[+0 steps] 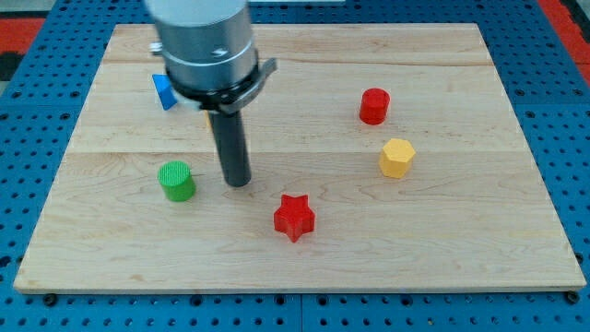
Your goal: Push the yellow heart to the left center of the board
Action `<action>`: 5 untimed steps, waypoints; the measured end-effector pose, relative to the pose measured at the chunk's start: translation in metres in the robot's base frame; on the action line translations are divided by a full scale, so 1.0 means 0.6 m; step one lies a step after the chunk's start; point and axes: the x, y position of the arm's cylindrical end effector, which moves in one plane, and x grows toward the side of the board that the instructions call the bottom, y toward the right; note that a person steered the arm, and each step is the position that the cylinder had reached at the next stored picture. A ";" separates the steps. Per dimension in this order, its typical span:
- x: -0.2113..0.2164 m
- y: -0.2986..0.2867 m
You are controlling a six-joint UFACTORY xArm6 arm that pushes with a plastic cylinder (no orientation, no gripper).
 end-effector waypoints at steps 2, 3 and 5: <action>-0.004 -0.104; -0.023 -0.121; -0.132 0.086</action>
